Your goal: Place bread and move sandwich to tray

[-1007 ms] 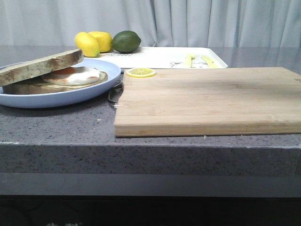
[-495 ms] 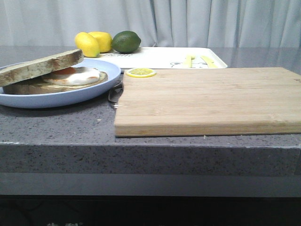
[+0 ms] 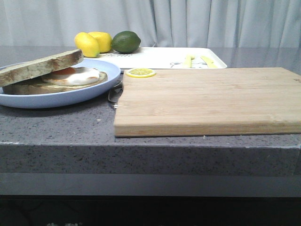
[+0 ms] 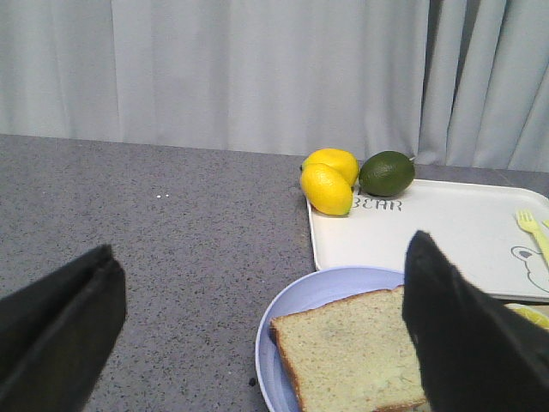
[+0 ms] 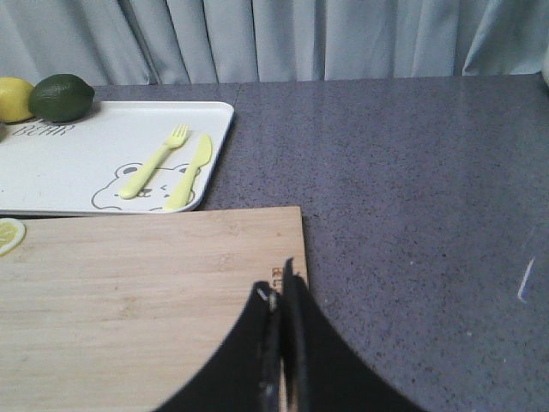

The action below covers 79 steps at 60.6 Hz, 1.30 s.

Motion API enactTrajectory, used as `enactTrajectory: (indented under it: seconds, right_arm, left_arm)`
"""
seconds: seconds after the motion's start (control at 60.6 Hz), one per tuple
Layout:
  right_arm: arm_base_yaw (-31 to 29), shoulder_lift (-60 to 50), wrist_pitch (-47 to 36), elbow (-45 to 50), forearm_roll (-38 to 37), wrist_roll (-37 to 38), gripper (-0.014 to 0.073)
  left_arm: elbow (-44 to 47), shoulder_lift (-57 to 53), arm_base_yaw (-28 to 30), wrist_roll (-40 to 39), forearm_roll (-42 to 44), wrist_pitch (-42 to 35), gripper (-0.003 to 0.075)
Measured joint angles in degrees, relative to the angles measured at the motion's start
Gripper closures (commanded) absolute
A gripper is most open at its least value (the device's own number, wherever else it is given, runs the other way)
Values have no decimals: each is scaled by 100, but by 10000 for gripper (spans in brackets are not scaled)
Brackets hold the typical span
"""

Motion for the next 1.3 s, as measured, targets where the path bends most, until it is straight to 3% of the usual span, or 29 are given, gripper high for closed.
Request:
enactTrajectory:
  seconds: [0.165,0.363,0.759,1.023,1.304]
  right_arm:
    - [0,-797,-61,750,10,0,654]
    - [0,-893,-249,821,75,0,654]
    - [0,-893,-314,821,155,0,654]
    - [0,-893,-314,821,155,0,654]
    - [0,-902,-314,821,155,0,654]
  left_arm:
    - [0,0,0,0,0,-11,82]
    - [-72,187,0,0,-76,103,82]
    - [-1573,2686,0,0,-124,2086,82]
    - [-2485,3981,146,0,-124,2590,82]
    - [-2641,4487,516,0,-136,2928,82]
